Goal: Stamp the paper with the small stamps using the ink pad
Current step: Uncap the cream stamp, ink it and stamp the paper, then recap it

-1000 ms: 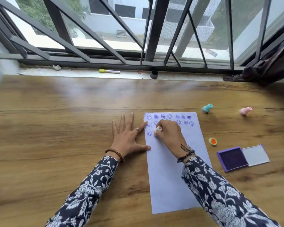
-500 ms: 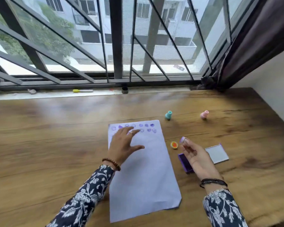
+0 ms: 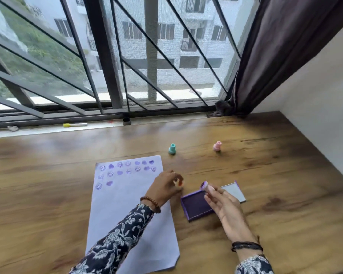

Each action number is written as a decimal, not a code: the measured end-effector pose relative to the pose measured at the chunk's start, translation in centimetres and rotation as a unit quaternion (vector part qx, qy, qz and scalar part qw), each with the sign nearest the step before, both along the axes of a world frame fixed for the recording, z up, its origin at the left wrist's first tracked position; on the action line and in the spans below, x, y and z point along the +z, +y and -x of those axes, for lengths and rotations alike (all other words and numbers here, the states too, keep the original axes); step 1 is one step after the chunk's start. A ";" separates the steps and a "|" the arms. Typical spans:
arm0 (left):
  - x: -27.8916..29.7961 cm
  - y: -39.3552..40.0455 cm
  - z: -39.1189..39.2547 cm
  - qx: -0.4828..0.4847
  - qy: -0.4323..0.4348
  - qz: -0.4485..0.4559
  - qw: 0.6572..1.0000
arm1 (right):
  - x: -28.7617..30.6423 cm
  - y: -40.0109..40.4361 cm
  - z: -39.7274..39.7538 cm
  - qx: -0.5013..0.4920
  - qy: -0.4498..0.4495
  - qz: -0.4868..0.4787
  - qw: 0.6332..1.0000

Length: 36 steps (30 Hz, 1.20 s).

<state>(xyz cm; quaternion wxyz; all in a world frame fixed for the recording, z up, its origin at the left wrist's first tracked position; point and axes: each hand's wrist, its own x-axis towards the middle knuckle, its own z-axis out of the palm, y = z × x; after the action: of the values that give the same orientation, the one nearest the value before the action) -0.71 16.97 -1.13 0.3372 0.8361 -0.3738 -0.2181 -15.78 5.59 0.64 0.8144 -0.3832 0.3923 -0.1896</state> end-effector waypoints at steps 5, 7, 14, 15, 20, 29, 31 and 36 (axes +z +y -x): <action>1.9 0.9 2.0 0.125 0.384 0.192 0.895 | 1.3 -0.3 -0.7 0.082 0.022 0.180 0.980; 2.5 1.3 2.5 0.121 0.421 0.214 0.873 | 1.9 -0.3 -1.1 0.119 0.024 0.252 0.960; 3.4 1.8 2.6 0.123 0.456 0.237 0.849 | 3.3 0.3 -1.5 0.148 0.014 0.371 0.917; 3.5 1.9 2.6 0.120 0.455 0.238 0.850 | 3.5 0.3 -1.5 0.151 0.013 0.376 0.914; 4.1 2.0 2.4 0.096 0.451 0.269 0.846 | 4.8 0.3 -1.7 0.165 0.035 0.433 0.886; 3.6 2.0 2.2 0.104 0.442 0.295 0.841 | 5.0 -0.1 -2.8 0.217 0.062 0.439 0.869; 3.2 1.9 2.1 0.122 0.455 0.301 0.829 | 4.5 -0.1 -3.1 0.212 0.065 0.427 0.877; 1.6 0.5 2.2 0.188 0.534 0.342 0.750 | 2.4 -0.1 -3.5 0.187 0.040 0.296 0.936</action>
<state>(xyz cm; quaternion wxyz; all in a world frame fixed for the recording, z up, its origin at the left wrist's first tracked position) -2.93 17.42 0.49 0.7794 0.4657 -0.0180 -0.4187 -12.32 5.50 3.03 0.6685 -0.6806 0.2718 -0.1264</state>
